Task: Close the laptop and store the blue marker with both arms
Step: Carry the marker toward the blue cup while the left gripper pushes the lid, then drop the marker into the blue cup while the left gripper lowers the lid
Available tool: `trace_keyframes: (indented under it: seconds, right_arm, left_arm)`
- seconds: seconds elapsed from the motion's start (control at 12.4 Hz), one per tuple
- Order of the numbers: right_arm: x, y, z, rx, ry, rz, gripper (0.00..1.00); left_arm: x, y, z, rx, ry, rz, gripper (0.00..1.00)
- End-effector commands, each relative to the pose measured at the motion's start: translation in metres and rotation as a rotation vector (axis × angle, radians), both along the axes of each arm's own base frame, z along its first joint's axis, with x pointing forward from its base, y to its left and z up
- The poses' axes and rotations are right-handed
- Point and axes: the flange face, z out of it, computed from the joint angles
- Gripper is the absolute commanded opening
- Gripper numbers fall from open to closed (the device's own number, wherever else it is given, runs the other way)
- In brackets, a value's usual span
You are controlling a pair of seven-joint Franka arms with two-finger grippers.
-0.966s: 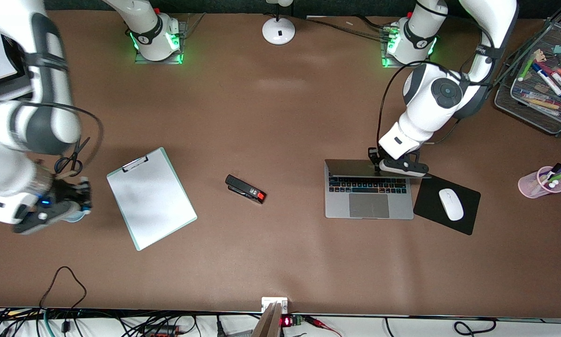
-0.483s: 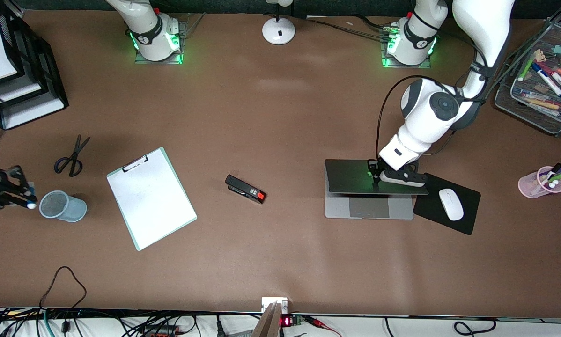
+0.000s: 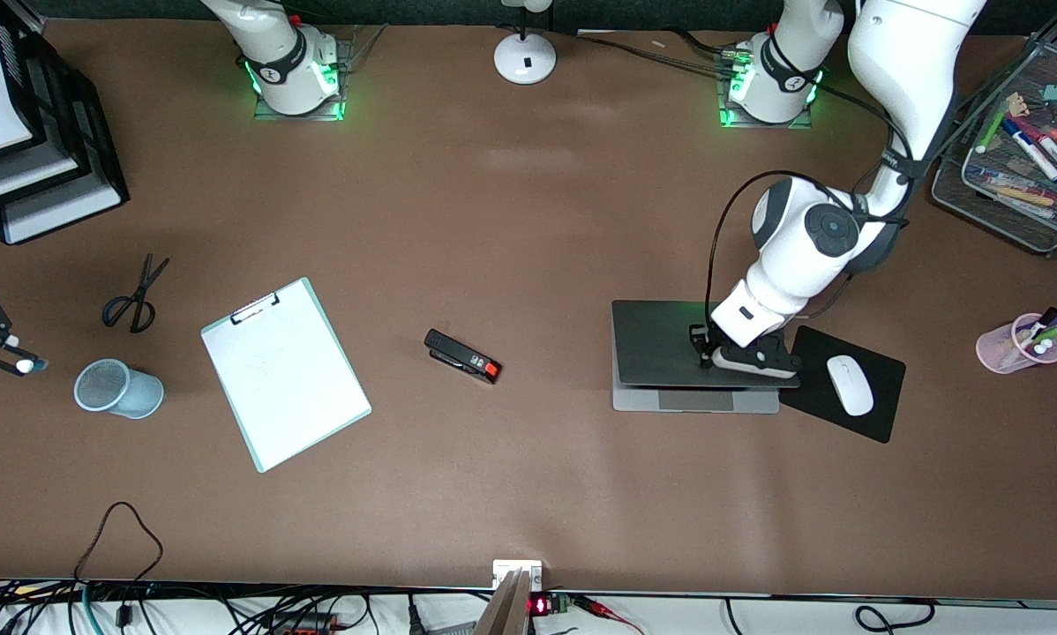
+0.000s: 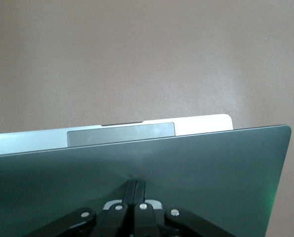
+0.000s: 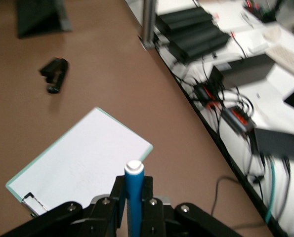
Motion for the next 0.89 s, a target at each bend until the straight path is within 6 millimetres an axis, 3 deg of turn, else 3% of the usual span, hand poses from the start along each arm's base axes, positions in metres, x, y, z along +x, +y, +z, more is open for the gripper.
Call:
trace_keyframes:
  seconds: [0.0,0.4,0.64,0.81]
  right_arm:
    - [-0.010,-0.016,-0.016,0.077,-0.078,0.097,0.02]
    - [-0.015,-0.043,-0.062,0.106,-0.106,0.136,0.02]
    - [-0.015,-0.052,-0.100,0.174,-0.104,0.120,0.01]
    - [-0.014,-0.052,-0.115,0.176,-0.113,0.137,0.00]
  left_arm:
    - [0.019,-0.001,-0.015,0.028,-0.019,-0.045,0.00]
    - [0.033,0.000,-0.042,0.011,-0.051,-0.033,0.00]
    - [0.033,0.004,-0.056,0.005,-0.064,-0.024,0.00]
    - [0.036,0.002,-0.061,-0.001,-0.072,-0.022,0.00]
